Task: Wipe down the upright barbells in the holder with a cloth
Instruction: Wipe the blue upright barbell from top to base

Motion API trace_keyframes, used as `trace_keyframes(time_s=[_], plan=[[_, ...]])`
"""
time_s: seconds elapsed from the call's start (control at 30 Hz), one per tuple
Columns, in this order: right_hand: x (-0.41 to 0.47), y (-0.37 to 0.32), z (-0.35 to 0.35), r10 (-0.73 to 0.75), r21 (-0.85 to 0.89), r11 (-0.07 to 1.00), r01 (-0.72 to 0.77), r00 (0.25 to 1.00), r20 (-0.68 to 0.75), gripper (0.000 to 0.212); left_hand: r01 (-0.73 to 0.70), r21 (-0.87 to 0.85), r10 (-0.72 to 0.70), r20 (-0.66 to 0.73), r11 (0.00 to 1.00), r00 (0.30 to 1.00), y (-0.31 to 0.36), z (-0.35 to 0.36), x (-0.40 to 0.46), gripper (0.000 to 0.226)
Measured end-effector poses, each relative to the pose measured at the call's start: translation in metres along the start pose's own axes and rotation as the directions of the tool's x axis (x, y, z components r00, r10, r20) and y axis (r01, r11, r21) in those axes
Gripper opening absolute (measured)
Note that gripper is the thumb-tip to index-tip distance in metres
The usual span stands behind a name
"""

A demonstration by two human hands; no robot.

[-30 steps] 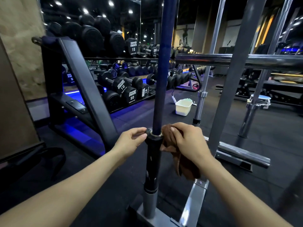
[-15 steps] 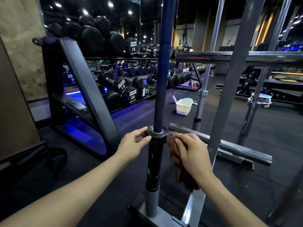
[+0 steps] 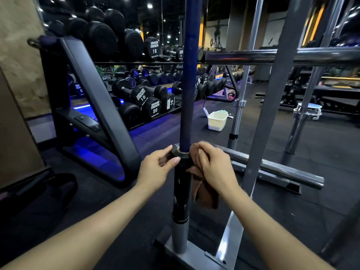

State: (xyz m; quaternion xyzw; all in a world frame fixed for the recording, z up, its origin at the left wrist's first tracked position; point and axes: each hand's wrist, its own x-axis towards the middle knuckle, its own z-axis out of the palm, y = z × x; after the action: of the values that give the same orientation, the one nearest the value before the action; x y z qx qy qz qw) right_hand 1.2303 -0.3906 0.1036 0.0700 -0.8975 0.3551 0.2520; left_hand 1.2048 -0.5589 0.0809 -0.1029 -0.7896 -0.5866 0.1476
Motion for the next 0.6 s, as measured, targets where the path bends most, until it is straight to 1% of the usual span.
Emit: trace_keyframes(time_s=[0.07, 0.1, 0.2, 0.27, 0.37, 0.43, 0.5, 0.53, 0.6], plan=[[-0.012, -0.004, 0.001, -0.030, -0.008, 1.000, 0.030, 0.999, 0.021, 0.031, -0.004, 0.011, 0.004, -0.006, 1.000, 1.000, 0.001, -0.001, 0.001, 0.051], [-0.017, -0.007, 0.000, -0.056, -0.042, 0.997, 0.058, 0.998, 0.040, 0.031, -0.006, 0.018, 0.006, -0.011, 1.000, 1.000, 0.001, -0.001, 0.001, 0.051], [-0.018, -0.012, 0.000, -0.124, -0.210, 0.968, 0.140, 0.989, 0.086, 0.033, -0.038, 0.059, 0.040, -0.026, 0.998, 0.999, 0.001, -0.002, 0.001, 0.050], [-0.011, -0.008, -0.001, -0.099, -0.192, 0.975, 0.112, 0.992, 0.077, 0.032, -0.042, 0.065, 0.044, -0.034, 0.997, 0.998, 0.001, -0.002, 0.001, 0.049], [-0.004, -0.007, -0.003, 0.005, -0.099, 0.995, -0.002, 1.000, 0.025, 0.029, -0.034, 0.054, 0.036, -0.027, 0.998, 0.999, 0.002, -0.003, -0.001, 0.048], [-0.009, -0.020, -0.002, 0.018, -0.194, 0.981, -0.010, 0.999, 0.042, 0.031, -0.040, 0.051, 0.041, -0.014, 0.998, 0.999, 0.003, -0.003, -0.001, 0.048], [-0.016, -0.037, -0.001, -0.032, -0.305, 0.950, 0.061, 0.994, 0.101, 0.043, -0.054, 0.063, 0.054, -0.005, 0.997, 0.999, 0.005, -0.004, -0.001, 0.048], [-0.019, -0.044, -0.002, -0.038, -0.339, 0.937, 0.081, 0.990, 0.134, 0.044, -0.058, 0.064, 0.059, -0.002, 0.996, 0.998, 0.005, -0.004, -0.001, 0.048], [-0.019, -0.046, -0.004, -0.016, -0.371, 0.926, 0.071, 0.989, 0.148, 0.036, -0.065, 0.060, 0.065, 0.009, 0.996, 0.998, 0.004, -0.005, -0.001, 0.049]])
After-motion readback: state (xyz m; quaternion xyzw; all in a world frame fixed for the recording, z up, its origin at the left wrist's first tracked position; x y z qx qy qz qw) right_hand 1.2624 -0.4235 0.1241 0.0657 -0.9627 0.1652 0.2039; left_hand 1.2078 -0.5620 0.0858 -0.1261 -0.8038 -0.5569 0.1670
